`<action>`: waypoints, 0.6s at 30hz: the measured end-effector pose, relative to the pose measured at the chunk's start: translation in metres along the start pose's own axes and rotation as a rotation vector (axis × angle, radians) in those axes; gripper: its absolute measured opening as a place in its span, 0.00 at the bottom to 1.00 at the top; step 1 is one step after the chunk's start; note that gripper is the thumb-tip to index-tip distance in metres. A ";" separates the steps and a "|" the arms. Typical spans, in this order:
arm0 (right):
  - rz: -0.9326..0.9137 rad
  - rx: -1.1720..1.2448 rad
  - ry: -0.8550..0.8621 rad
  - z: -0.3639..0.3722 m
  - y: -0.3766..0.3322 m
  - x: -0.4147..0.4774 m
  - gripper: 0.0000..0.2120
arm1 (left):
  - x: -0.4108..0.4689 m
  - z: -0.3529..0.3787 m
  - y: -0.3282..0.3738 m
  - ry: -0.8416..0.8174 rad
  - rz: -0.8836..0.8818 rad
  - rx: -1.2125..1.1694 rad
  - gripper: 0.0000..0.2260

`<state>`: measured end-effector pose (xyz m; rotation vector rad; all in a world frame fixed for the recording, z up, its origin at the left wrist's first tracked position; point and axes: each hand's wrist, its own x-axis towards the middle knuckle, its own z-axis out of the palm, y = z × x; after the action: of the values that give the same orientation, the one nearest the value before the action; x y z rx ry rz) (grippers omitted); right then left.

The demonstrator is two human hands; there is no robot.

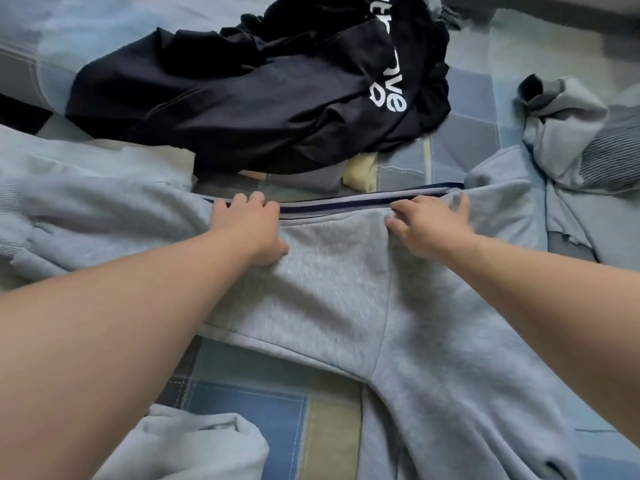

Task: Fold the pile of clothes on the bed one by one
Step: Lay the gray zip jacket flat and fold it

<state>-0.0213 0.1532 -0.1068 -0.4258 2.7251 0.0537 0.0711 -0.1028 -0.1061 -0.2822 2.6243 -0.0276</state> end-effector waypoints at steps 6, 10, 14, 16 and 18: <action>-0.054 0.032 0.168 -0.004 -0.003 0.009 0.10 | 0.007 0.002 -0.015 0.064 -0.011 -0.041 0.15; -0.075 0.178 0.327 -0.022 -0.004 0.017 0.05 | 0.009 -0.005 -0.026 0.314 -0.057 -0.156 0.15; -0.008 0.167 0.365 -0.016 -0.022 0.032 0.06 | 0.016 -0.002 -0.019 0.568 -0.109 -0.037 0.04; -0.022 0.123 0.406 -0.001 -0.025 0.025 0.16 | 0.013 0.004 0.003 0.751 0.119 -0.058 0.10; -0.114 0.087 0.451 0.017 -0.016 0.007 0.24 | 0.008 0.017 0.036 0.765 0.491 -0.171 0.09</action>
<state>-0.0161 0.1374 -0.1249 -0.6320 3.1191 -0.2157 0.0656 -0.0684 -0.1275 0.4103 3.3814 0.3146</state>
